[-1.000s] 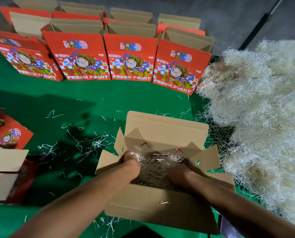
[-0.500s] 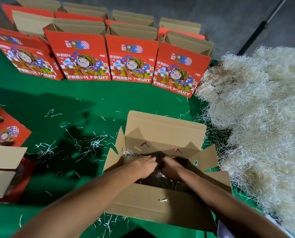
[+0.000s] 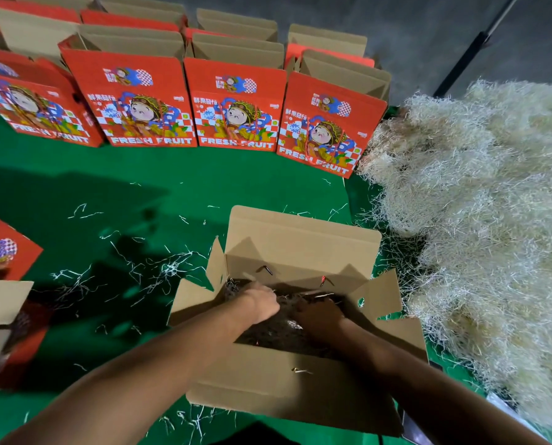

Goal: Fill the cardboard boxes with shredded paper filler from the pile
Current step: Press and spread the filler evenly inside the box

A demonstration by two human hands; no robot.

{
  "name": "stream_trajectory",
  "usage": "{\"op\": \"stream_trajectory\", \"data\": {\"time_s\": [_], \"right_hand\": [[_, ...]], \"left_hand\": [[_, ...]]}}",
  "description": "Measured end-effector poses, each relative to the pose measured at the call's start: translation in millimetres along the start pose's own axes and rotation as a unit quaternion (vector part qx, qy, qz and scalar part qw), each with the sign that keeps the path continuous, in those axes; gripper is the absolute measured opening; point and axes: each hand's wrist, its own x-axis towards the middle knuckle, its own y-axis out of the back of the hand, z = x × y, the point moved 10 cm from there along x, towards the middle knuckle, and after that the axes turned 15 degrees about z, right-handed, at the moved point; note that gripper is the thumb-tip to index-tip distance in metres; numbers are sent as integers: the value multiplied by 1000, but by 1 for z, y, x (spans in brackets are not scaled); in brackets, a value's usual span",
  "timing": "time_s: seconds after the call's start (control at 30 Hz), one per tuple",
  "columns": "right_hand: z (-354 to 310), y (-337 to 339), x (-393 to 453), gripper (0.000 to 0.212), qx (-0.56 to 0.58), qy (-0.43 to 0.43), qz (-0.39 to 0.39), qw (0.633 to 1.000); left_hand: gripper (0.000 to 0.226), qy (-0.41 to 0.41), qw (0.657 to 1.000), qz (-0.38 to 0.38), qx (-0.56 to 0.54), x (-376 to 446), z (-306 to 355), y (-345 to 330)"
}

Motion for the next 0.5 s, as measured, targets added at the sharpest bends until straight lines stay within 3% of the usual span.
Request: {"op": "stream_trajectory", "data": {"time_s": [0.2,0.4,0.5], "right_hand": [[20,-11,-3,33,-88,-82,-34,992],[34,-30,-11,36,-168,-88,-112,976],[27,-4,0,33,-95,-70,-59,991]], "left_hand": [[35,29,996,-63,58,-9,-8,-10],[40,69,988,-112,80,-10,-23,-29],[48,78,991,-96,58,-11,-22,-22]]}}
